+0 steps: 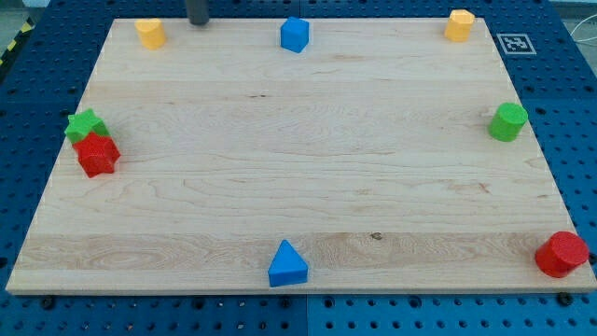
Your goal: Move the yellow heart towards center left
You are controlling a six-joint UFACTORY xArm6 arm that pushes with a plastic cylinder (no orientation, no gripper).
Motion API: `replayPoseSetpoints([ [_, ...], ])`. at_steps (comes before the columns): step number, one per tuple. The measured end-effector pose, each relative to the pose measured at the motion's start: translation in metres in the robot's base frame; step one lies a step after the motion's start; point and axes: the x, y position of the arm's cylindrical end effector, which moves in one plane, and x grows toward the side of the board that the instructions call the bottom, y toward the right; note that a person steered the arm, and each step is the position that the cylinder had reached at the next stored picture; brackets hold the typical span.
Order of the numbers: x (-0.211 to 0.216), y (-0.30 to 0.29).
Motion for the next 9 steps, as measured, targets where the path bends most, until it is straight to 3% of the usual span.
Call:
replayPoseSetpoints([
  [1, 0.0, -0.064],
  [3, 0.001, -0.046],
  [5, 0.002, -0.071],
  [9, 0.056, -0.039],
])
